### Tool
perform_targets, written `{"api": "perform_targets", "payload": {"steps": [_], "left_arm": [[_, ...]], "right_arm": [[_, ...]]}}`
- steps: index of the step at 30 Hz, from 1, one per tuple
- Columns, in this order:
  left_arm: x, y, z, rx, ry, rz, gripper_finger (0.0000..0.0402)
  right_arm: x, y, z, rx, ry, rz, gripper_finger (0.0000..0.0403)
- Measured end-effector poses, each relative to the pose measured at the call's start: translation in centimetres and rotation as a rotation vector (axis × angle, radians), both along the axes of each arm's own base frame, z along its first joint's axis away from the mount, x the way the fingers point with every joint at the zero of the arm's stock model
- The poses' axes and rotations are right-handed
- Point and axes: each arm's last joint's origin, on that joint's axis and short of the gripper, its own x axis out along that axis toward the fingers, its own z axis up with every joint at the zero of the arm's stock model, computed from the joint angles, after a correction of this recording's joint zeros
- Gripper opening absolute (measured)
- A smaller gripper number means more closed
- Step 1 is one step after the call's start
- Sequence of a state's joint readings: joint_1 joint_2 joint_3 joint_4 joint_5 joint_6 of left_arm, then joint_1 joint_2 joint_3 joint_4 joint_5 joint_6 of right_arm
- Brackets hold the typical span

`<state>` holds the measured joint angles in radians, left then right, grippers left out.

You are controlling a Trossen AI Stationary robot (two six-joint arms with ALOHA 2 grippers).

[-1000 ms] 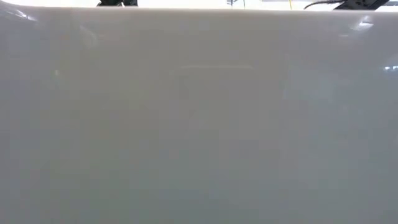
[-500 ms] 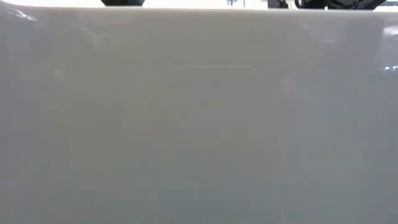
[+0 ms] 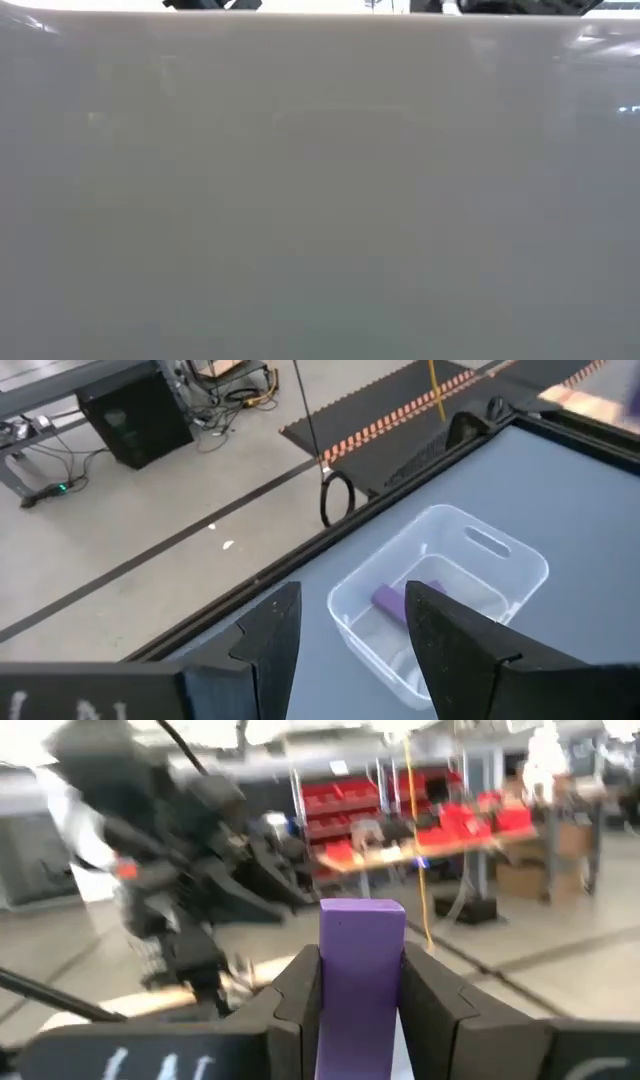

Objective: Sort & place blocks by color
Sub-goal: Put the violet block into the transparent bin, then put the top light blue block into the gray bin

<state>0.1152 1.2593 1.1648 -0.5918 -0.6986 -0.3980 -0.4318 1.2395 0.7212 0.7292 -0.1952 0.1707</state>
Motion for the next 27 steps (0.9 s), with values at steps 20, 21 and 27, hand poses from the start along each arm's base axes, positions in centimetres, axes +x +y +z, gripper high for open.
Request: {"api": "perform_targets", "payload": {"steps": [20, 21, 27], "left_arm": [[4.2, -6.3, -4.7, -0.238, 0.055, -0.219, 0.0182], [4.3, -6.8, -5.0, -0.263, 0.067, -0.241, 0.0182], [4.9, -9.5, -6.9, -0.324, 0.240, -0.506, 0.0182]], "right_arm": [[4.9, -1.7, -10.5, 0.131, 0.320, -0.187, 0.0141], [4.8, -1.7, -10.7, 0.136, 0.340, -0.185, 0.0159], [4.9, -1.0, -10.8, 0.139, 0.379, -0.162, 0.0249]]}}
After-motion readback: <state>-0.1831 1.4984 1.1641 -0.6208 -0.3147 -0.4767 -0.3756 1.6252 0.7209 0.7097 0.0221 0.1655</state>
